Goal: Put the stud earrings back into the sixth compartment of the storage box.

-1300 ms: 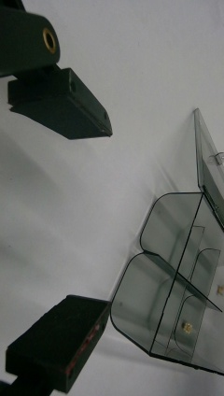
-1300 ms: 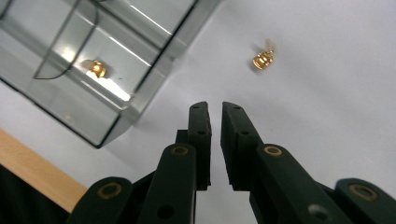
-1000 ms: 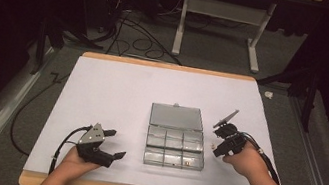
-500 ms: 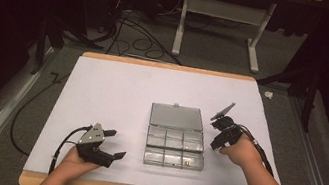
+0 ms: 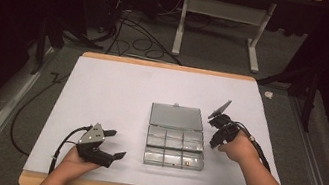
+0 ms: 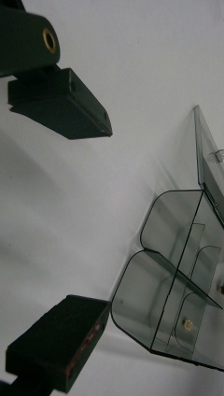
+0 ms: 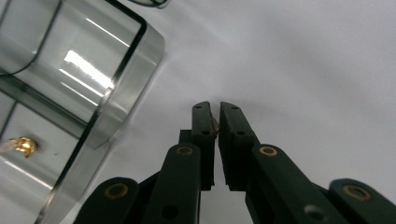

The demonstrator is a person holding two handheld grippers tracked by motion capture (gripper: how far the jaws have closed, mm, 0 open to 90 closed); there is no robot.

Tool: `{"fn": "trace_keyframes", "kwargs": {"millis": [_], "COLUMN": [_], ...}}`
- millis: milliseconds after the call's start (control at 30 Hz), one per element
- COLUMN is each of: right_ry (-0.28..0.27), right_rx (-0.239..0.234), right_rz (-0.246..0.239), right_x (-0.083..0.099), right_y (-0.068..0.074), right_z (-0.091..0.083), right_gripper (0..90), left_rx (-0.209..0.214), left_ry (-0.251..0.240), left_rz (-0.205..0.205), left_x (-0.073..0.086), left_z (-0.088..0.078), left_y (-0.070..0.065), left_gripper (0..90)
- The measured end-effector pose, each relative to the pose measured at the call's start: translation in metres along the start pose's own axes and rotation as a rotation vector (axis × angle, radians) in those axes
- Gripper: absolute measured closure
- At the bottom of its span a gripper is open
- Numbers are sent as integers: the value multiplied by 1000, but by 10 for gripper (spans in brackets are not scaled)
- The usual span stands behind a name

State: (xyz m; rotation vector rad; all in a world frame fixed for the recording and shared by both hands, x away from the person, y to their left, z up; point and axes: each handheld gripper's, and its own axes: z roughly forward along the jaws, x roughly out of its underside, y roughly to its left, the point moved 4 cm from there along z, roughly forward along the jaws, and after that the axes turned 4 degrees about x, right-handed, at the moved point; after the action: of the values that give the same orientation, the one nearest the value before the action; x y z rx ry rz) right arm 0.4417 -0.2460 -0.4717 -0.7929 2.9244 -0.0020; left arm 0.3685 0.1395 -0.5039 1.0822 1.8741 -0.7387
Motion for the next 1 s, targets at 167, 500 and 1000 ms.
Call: {"fn": "trace_keyframes", "kwargs": {"millis": [167, 500, 1000], "right_ry": [-11, -18, -42], "right_rx": [2, -17, -35], "right_rz": [-7, -14, -55], "right_x": [6, 26, 42], "right_y": [2, 12, 32], "right_z": [-9, -21, -45], "right_gripper": [865, 864, 863], "left_rx": [-1, -2, -4], "left_ry": [2, 5, 9], "left_rz": [1, 0, 4], "left_x": [0, 0, 0], "left_z": [0, 0, 0], "left_y": [0, 0, -1], "left_gripper": [146, 146, 146]}}
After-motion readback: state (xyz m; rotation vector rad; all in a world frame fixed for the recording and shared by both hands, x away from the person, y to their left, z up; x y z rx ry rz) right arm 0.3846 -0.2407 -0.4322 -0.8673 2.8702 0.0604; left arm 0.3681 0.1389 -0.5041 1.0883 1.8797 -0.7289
